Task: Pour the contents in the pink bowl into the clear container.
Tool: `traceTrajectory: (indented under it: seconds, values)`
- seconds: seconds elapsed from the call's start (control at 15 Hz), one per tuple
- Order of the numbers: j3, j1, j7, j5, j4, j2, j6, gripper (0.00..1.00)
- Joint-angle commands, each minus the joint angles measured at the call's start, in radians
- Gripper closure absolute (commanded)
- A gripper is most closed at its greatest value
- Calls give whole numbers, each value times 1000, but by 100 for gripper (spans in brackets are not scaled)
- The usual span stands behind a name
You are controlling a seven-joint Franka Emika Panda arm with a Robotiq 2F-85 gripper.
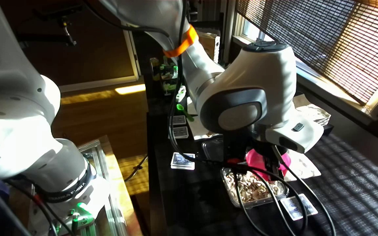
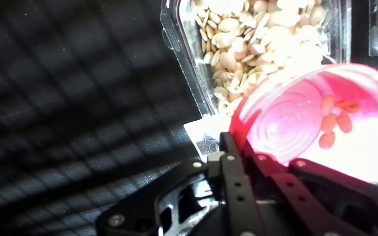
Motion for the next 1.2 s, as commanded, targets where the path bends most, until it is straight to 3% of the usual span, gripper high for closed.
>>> traceTrajectory:
  seconds: [0.0, 0.2, 0.53, 0.8, 1.13]
  values:
    - [-26, 27, -12, 14, 1, 2, 1, 96]
    - [-50, 18, 48, 40, 52, 56, -73, 99]
    - [-40, -36, 7, 278, 99, 96, -182, 99]
    - [-19, -69, -20, 478, 126, 106, -178, 99]
    - [-47, -75, 53, 553, 157, 164, -140, 99]
